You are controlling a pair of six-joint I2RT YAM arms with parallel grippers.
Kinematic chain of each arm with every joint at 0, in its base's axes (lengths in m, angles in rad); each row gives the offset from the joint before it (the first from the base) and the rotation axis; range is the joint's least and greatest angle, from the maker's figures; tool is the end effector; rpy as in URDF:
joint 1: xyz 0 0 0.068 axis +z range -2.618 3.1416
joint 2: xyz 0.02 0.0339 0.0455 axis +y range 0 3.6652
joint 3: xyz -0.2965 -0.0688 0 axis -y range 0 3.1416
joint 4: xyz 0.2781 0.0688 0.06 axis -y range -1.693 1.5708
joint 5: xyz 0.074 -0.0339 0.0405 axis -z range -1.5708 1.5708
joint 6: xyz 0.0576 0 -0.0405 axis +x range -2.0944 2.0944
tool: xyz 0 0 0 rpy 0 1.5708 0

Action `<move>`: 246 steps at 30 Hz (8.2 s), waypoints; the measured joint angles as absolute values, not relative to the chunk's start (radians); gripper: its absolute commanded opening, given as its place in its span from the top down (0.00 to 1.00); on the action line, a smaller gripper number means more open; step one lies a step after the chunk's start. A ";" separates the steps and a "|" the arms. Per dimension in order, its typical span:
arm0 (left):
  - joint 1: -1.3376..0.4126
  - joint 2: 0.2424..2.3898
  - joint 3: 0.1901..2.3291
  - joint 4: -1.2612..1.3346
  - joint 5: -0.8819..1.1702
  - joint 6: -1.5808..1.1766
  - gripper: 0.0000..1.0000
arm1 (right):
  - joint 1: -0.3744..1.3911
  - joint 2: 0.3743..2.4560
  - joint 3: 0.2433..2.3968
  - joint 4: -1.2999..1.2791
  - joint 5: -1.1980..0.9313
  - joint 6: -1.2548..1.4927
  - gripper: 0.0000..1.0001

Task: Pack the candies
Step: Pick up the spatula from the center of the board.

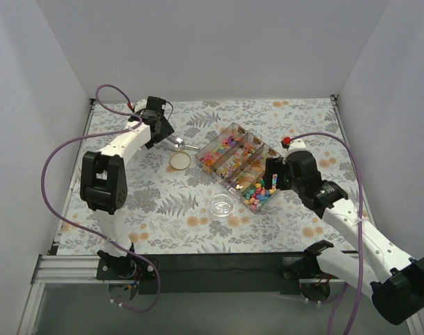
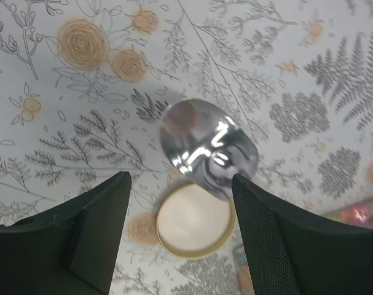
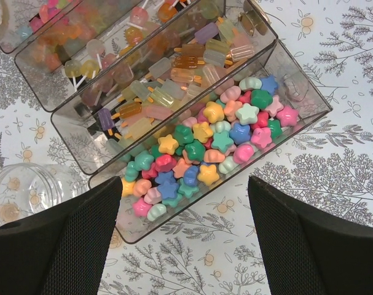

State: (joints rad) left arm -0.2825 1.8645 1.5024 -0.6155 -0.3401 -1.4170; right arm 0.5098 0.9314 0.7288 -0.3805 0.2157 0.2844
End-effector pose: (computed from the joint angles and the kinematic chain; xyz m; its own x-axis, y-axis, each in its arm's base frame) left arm 0.4460 -0.1095 0.2485 -0.2047 -0.9106 -0.3590 -0.7741 0.3751 -0.5100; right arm 0.2123 0.1046 0.2825 -0.5513 0.0058 -0.8343 -0.1730 0.9774 0.1211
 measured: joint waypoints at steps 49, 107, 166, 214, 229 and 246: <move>-0.284 2.041 1.880 -0.623 0.088 -1.030 1.00 | 0.510 1.101 1.040 -0.421 0.055 0.184 0.16; -0.599 1.879 1.736 -0.828 0.650 -0.564 0.67 | 0.393 1.671 1.419 -0.574 -0.740 0.211 0.99; -0.805 1.599 1.275 -0.495 0.270 -0.574 0.74 | 0.171 1.550 1.112 -0.407 -0.711 0.731 0.99; -0.823 1.588 1.232 -0.484 0.236 -0.612 1.00 | 0.163 1.496 0.982 -0.289 -0.729 0.812 0.99; -0.826 1.543 1.186 -0.426 0.218 -0.643 0.75 | 0.163 1.489 0.933 -0.280 -0.706 0.832 0.99; -0.824 1.510 1.186 -0.419 0.223 -0.636 0.69 | 0.152 1.489 0.932 -0.288 -0.680 0.827 0.99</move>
State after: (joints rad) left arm -0.8238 1.5101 1.1858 -0.4187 0.2234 -0.6357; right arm 0.1516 1.4887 0.9321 -0.2882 -0.6796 0.8268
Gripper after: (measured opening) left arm 0.328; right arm 0.041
